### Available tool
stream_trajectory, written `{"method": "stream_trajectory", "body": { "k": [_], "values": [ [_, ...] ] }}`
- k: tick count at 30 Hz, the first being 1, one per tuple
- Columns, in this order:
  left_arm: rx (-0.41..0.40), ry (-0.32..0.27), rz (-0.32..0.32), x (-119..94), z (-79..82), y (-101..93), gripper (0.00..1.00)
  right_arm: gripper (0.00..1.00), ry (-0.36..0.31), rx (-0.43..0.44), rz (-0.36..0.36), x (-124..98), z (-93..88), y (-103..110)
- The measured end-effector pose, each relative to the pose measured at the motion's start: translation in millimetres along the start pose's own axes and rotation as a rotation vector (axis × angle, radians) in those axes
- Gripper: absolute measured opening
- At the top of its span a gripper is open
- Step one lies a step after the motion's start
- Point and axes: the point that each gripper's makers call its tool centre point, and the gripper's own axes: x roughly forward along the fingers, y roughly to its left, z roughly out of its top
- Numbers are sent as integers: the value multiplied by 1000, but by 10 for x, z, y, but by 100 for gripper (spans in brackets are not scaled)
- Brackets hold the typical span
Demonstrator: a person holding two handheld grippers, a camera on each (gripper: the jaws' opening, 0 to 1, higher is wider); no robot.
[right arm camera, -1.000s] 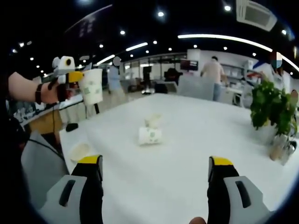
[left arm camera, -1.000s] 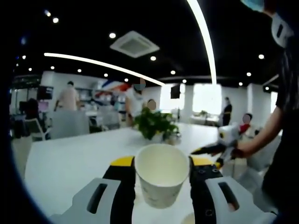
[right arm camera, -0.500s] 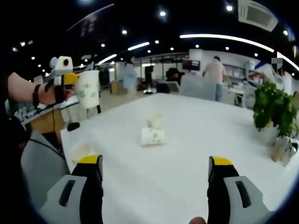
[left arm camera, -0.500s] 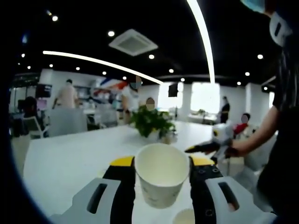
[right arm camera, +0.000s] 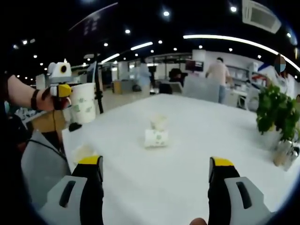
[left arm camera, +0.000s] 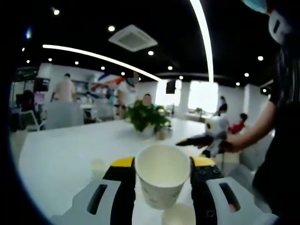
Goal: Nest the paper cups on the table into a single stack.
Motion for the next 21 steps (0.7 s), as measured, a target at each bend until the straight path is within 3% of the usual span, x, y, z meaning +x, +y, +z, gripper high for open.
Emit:
{"method": "stream_trajectory", "body": {
  "k": [14,21],
  "values": [
    [-31,12,-8,-43,-165,-120,44,91,15,-4,6,-13,-63,70],
    [-51,33,-13,-36,-353,-217,44,91,21,-3,6,-32,-92,82]
  ]
}}
